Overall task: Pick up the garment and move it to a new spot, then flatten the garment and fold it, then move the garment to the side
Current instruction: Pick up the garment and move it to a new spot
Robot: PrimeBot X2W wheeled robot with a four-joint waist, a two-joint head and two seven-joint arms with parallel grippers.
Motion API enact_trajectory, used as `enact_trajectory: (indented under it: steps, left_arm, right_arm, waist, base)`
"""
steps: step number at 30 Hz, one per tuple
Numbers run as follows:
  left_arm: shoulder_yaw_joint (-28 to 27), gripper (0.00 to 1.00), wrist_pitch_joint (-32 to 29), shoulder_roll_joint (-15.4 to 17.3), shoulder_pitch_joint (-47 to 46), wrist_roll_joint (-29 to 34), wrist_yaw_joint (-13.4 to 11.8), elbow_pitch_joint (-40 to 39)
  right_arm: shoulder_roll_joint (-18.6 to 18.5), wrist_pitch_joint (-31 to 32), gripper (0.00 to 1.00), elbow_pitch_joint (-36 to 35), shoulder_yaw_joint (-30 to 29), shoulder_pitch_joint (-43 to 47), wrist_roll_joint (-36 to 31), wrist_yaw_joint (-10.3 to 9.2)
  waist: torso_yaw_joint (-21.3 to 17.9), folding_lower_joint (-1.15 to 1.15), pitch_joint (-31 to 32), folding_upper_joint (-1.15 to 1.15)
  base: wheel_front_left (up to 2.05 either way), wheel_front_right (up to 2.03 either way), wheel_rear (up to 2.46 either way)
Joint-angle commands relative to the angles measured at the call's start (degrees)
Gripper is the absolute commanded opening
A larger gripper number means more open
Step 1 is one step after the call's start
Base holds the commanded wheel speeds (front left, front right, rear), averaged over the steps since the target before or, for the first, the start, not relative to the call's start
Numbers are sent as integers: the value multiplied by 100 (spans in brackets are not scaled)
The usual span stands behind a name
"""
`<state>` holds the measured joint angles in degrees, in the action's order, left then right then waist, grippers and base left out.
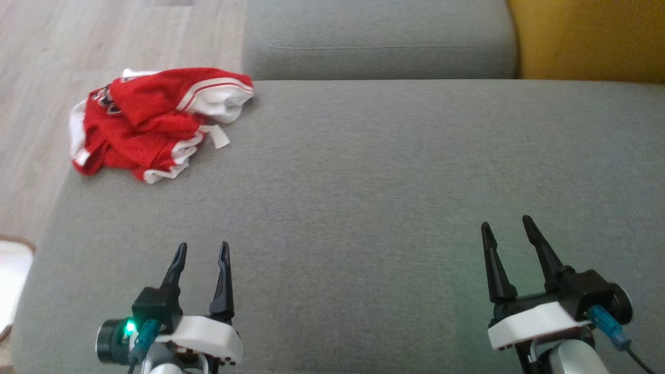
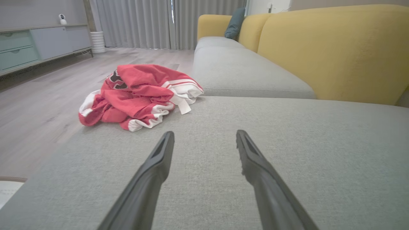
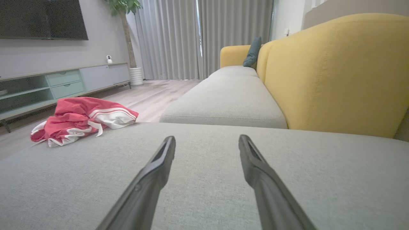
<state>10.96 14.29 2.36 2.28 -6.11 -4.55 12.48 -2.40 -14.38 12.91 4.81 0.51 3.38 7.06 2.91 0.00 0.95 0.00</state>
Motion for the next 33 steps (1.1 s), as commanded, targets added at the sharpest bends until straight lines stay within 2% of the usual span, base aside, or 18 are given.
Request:
enact_trajectory:
  steps: [1, 23, 33]
  left_arm:
    - [-168, 100, 71, 52, -198, 33, -32, -256]
    - [-315, 100, 71, 52, -203, 68, -4, -449]
    - [-541, 100, 71, 52, -185, 35, -49, -549]
  right_arm:
    - [-48, -62, 100, -235, 109, -285, -3, 43]
    - [-48, -62, 100, -293, 224, -336, 128, 43]
    - [-48, -62, 100, -295, 327, -382, 88, 43]
  waist:
    - [250, 0, -2, 0]
    - [2533, 0, -96, 0]
    - [2624, 0, -219, 0]
  base:
    - [0, 0, 0]
    - [0, 0, 0]
    - [0, 0, 0]
